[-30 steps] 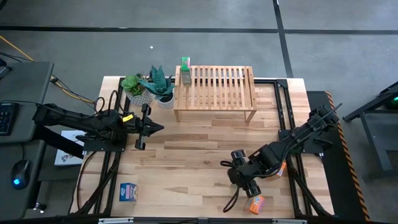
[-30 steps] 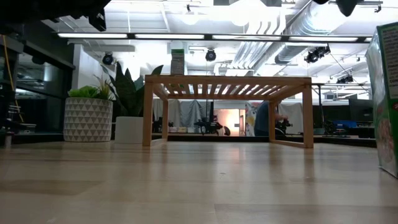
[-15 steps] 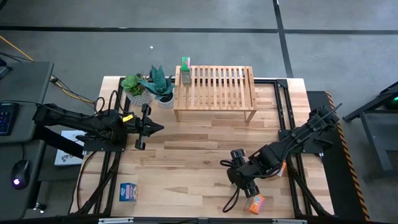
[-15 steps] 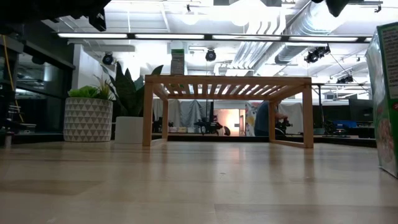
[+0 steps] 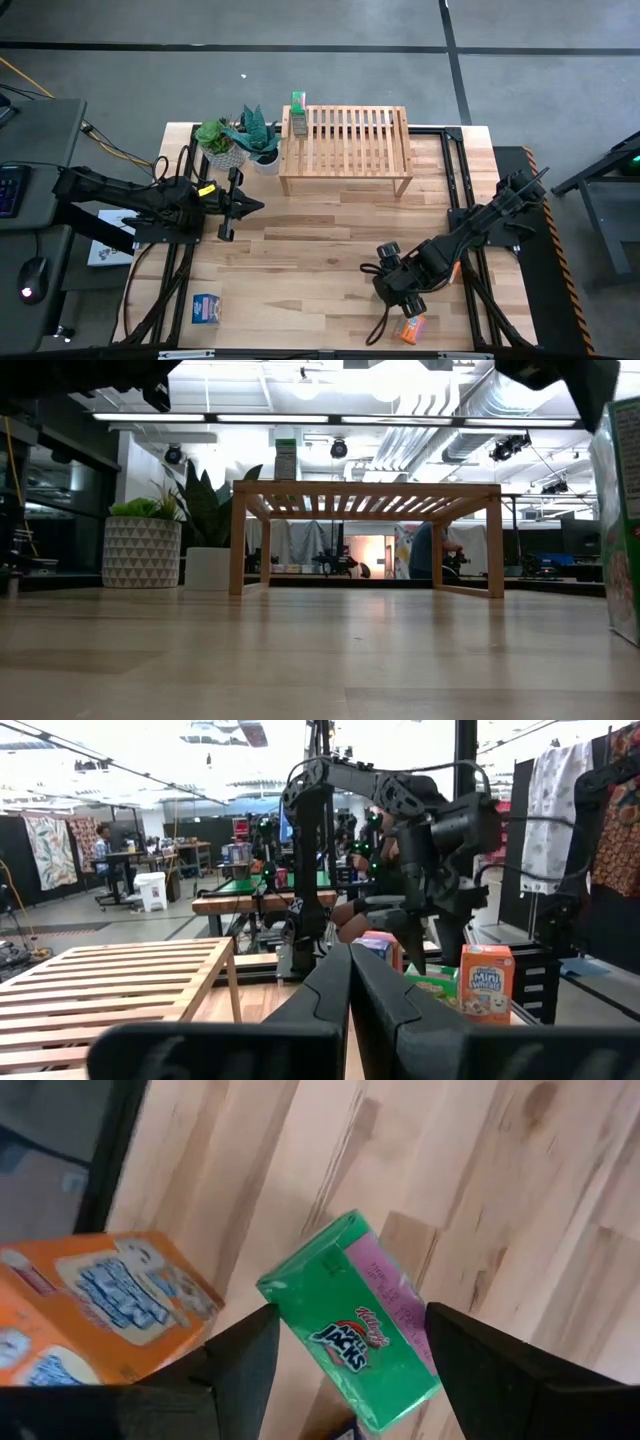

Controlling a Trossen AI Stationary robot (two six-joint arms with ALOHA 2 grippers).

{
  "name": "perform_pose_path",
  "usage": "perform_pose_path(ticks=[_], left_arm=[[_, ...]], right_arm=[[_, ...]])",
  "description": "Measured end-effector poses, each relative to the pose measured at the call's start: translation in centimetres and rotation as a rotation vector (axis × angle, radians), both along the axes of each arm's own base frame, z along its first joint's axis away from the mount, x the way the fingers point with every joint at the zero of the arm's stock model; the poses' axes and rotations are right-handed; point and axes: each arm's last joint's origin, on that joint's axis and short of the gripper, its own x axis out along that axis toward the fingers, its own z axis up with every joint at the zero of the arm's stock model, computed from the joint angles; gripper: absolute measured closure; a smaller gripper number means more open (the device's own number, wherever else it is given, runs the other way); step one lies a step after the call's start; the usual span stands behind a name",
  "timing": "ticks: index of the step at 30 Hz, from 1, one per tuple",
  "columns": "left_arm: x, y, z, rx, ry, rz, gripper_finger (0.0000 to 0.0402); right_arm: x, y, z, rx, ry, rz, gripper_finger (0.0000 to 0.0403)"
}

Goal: Stack cereal on shelf
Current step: Put the green cereal box on the shelf aligned with the other green cereal box

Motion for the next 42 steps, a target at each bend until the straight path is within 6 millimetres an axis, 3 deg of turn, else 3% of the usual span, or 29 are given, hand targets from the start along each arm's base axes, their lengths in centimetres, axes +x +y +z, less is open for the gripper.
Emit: perform_pose_path(ticks=[25, 32, 42], left_arm=[[0.0, 0.0, 0.0, -0.002, 0.000, -0.001, 0.0402], [0.0, 0.0, -0.1, -0.001, 0.005, -0.001, 0.0401], [0.0, 0.0, -0.2, 0.003, 0.024, 0.000, 0.0401]], right_arm=[[0.7, -0.7, -0.2, -0.117, -0.093, 0.162, 0.0157], [1.4, -0.5, 1.5, -0.104, -0.145, 0.154, 0.0157], [0.7, -0.9, 1.4, -0.142, -0.067, 0.208, 0.0157]])
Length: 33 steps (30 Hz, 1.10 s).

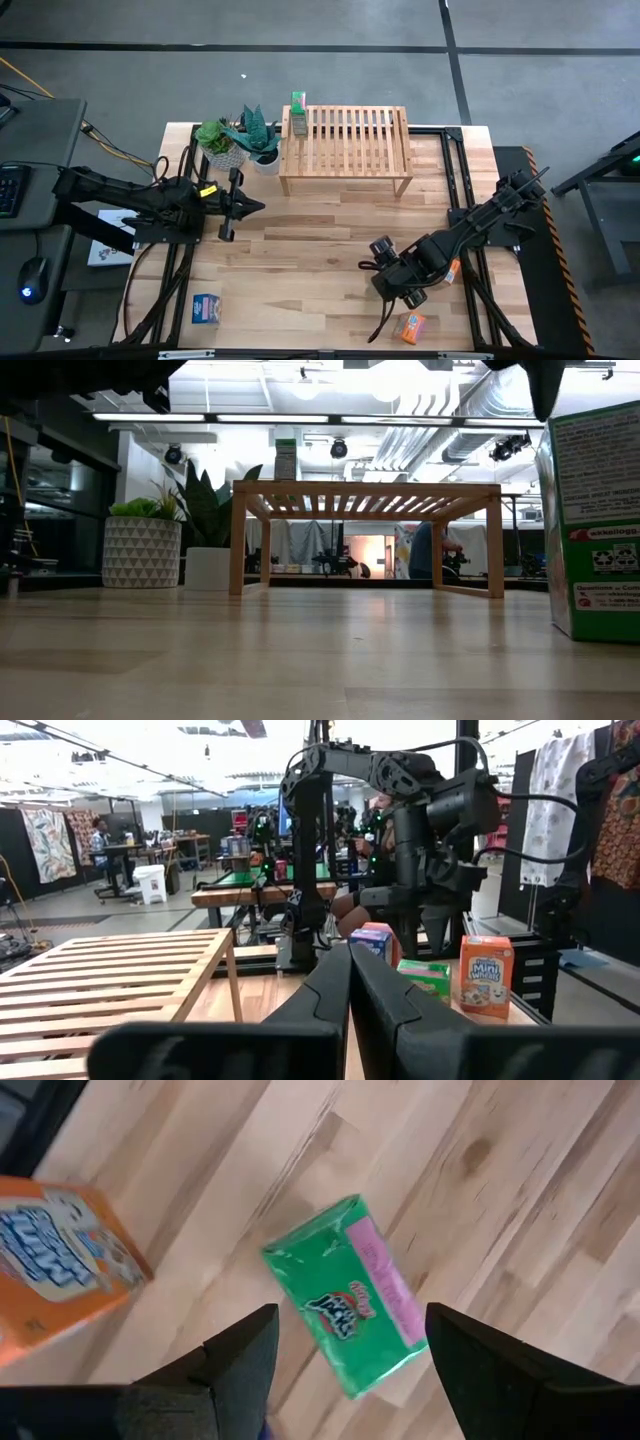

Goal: Stack cereal on shelf
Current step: Put the green cereal box on the shelf aligned with the other green cereal box

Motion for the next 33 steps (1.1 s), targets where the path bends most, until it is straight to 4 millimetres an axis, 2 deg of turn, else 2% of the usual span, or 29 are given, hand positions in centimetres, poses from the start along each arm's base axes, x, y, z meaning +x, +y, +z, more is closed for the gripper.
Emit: perform_pose_path(ticks=[8, 16, 33], left_arm=[[0.0, 0.0, 0.0, 0.001, 0.003, 0.000, 0.0401], [0.0, 0.0, -0.2, 0.004, 0.024, 0.000, 0.0401], [0.0, 0.0, -0.3, 0.004, 0.028, 0.001, 0.0402]], right_arm=[[0.6, -0.9, -0.2, -0.010, 0.025, 0.059, 0.0157], [1.6, -1.6, -1.4, 0.031, 0.105, 0.110, 0.0157], [2.4, -1.8, -1.8, -0.032, 0.057, 0.168, 0.0157]])
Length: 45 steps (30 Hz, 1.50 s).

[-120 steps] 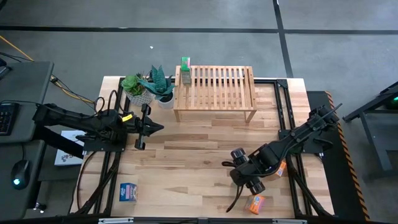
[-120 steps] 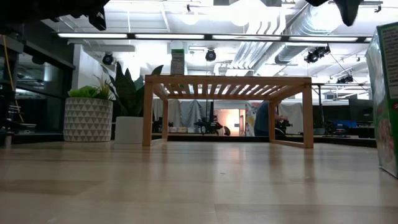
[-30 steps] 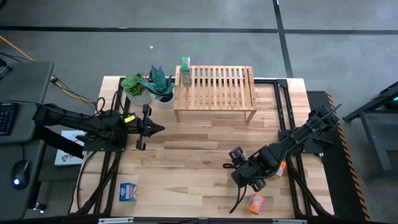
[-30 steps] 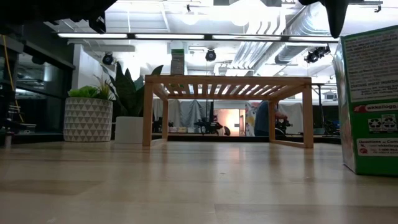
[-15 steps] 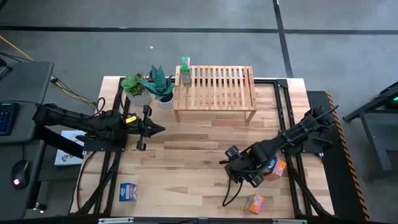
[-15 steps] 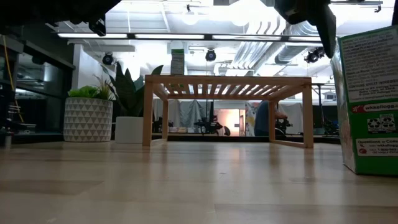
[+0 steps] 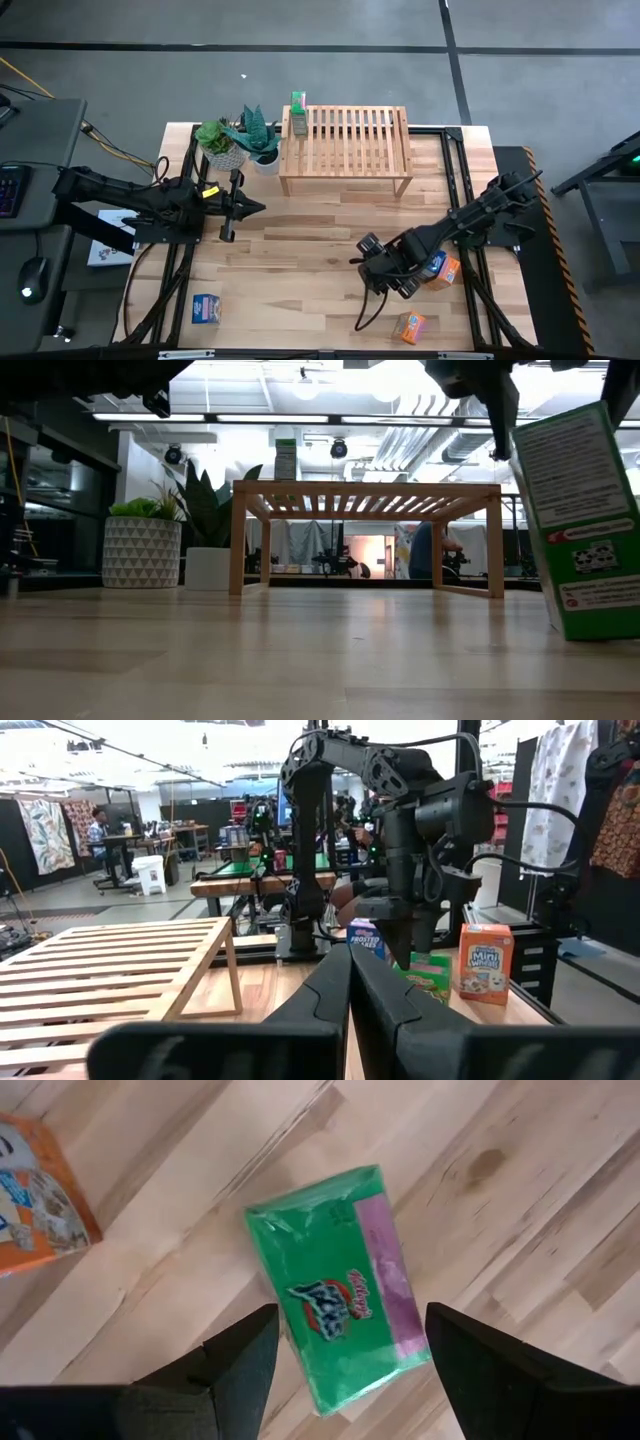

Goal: Stack cereal on shelf
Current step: Put the green cereal box on the shelf aligned with the other green cereal box

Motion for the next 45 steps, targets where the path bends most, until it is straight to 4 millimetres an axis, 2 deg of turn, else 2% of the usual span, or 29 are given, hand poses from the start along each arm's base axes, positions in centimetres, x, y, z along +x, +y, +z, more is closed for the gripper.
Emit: perform_pose_path(ticks=[6, 14, 19, 32, 35, 37, 41, 45], left_arm=[[0.0, 0.0, 0.0, 0.000, 0.003, 0.001, 0.0401], [0.0, 0.0, 0.0, 0.000, 0.003, 0.004, 0.0402], [0.0, 0.0, 0.0, 0.000, 0.002, 0.004, 0.0402], [0.0, 0.0, 0.0, 0.000, 0.002, 0.004, 0.0402], [0.0, 0.0, 0.0, -0.001, -0.003, 0.004, 0.0402], [0.0, 0.0, 0.0, 0.002, -0.003, 0.004, 0.0401], [0.0, 0.0, 0.1, 0.015, -0.010, 0.006, 0.0401], [0.0, 0.0, 0.1, 0.016, -0.011, 0.007, 0.0402]], right_arm=[[0.4, 0.0, -0.4, 0.000, -0.003, 0.006, 0.0157], [1.0, 0.5, -2.1, 0.027, 0.074, 0.007, 0.0157], [1.1, 0.6, -2.4, 0.026, 0.083, -0.012, 0.0160], [1.3, 0.7, -2.2, 0.033, 0.071, -0.012, 0.0238], [1.7, 0.9, -0.9, 0.042, 0.033, -0.013, 0.0245], [2.1, 1.0, 0.8, 0.041, -0.003, -0.008, 0.0246], [3.1, 1.2, 5.8, -0.011, -0.179, 0.033, 0.0246], [3.9, 0.6, 11.4, -0.166, -0.462, -0.008, 0.0246]])
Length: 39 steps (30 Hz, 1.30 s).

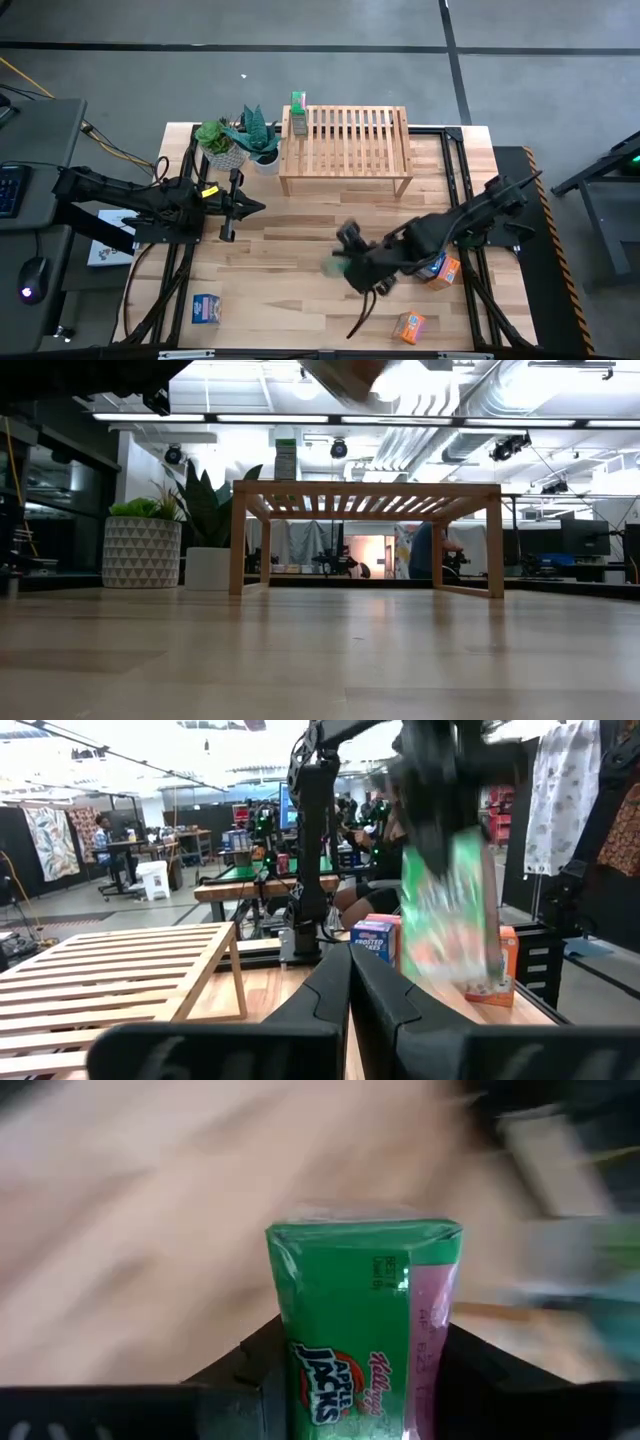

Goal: Stack cereal on shelf
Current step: Put the green cereal box on the shelf aligned with the other green cereal box

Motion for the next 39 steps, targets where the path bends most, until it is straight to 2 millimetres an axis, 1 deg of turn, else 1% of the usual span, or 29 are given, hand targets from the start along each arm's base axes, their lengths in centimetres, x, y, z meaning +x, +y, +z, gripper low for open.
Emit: perform_pose_path(ticks=[2, 4, 6, 8, 10, 12, 16, 19, 22, 25, 28, 31, 35, 37, 39], left_arm=[[0.0, 0.0, 0.0, 0.002, 0.000, 0.000, 0.0401], [0.0, 0.0, 0.0, 0.002, 0.000, 0.000, 0.0401], [0.0, 0.0, 0.0, 0.001, 0.000, 0.000, 0.0402], [0.0, 0.0, 0.0, 0.001, 0.000, 0.000, 0.0402], [0.0, 0.0, 0.0, 0.002, 0.000, 0.000, 0.0402], [0.0, 0.0, 0.0, 0.007, 0.000, 0.001, 0.0401], [0.0, 0.0, 0.0, 0.009, -0.001, 0.001, 0.0401], [0.0, 0.0, 0.1, 0.010, -0.010, 0.001, 0.0402], [-0.1, 0.0, 0.4, 0.028, -0.041, 0.005, 0.0401], [-0.1, 0.0, 0.5, 0.031, -0.057, 0.006, 0.0401], [-0.1, 0.0, 0.6, 0.063, -0.058, 0.011, 0.0401], [-0.1, 0.0, 1.2, 0.068, -0.079, 0.014, 0.0402], [-0.1, 0.0, 1.3, 0.067, -0.078, 0.014, 0.0401], [-0.1, 0.0, 1.3, 0.068, -0.076, 0.014, 0.0402], [-0.1, 0.0, 1.3, 0.068, -0.075, 0.014, 0.0401]], right_arm=[[0.4, -1.0, 2.3, -0.100, -0.149, -0.109, 0.0246], [0.8, -2.7, 4.0, -0.202, -0.259, -0.257, 0.0246], [1.2, -4.9, 5.3, -0.279, -0.326, -0.397, 0.0247], [1.7, -7.5, 6.2, -0.295, -0.365, -0.523, 0.0247], [2.2, -10.5, 6.7, -0.264, -0.397, -0.651, 0.0247], [2.6, -14.0, 6.9, -0.207, -0.414, -0.773, 0.0247], [2.6, -20.5, 6.7, -0.030, -0.402, -0.914, 0.0247], [2.1, -24.3, 6.6, 0.106, -0.401, -0.982, 0.0247], [1.4, -27.2, 6.5, 0.223, -0.405, -1.051, 0.0247], [0.6, -29.1, 6.2, 0.340, -0.383, -1.090, 0.0247], [0.4, -30.1, 5.8, 0.415, -0.358, -1.113, 0.0247], [1.3, -30.6, 4.8, 0.468, -0.320, -1.091, 0.0247], [2.8, -30.8, 2.9, 0.457, -0.224, -1.090, 0.0247], [3.3, -31.1, 2.6, 0.447, -0.190, -1.098, 0.0247], [3.7, -31.4, 2.9, 0.446, -0.197, -1.103, 0.0247]])
